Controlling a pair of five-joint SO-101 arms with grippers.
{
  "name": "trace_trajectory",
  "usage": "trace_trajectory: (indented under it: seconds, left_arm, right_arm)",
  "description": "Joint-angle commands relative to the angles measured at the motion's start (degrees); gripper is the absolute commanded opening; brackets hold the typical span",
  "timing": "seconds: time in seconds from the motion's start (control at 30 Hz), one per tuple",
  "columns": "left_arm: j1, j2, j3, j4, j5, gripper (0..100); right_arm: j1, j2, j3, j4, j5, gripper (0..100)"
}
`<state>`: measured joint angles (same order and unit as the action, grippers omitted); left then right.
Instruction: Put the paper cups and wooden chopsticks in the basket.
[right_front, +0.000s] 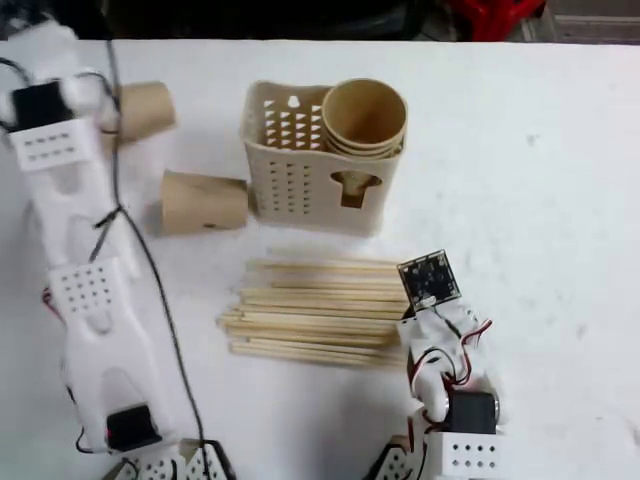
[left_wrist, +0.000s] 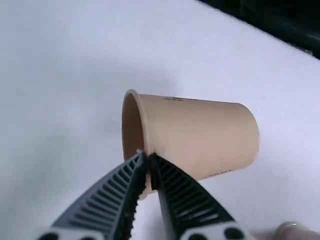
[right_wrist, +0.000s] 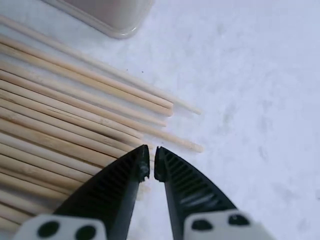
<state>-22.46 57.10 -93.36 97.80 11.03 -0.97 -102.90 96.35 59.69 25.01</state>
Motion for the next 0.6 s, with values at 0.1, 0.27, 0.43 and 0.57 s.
trace_trajectory:
  seconds: [0.1,0.27,0.43,0.57]
  left_arm:
    - [-6.4,-19.6,-2.0,4.6,-28.7,2]
    - [-8.4,-29.1,-0.4,4.8,-55.8,2]
    - [-10.1,-41.8,20.6,4.8,-78.2,2]
    - [-10.7,-56.7,46.2,4.8,-85.9,2]
  right_arm:
    - [0.1,-0.2,0.5,-1.5,0.5,3.9]
    - [0.1,-0.2,0.5,-1.5,0.5,3.9]
    - [0.1,-0.2,0.5,-1.5,0.5,3.9]
    - [0.1,-0.2,0.5,-1.5,0.5,3.9]
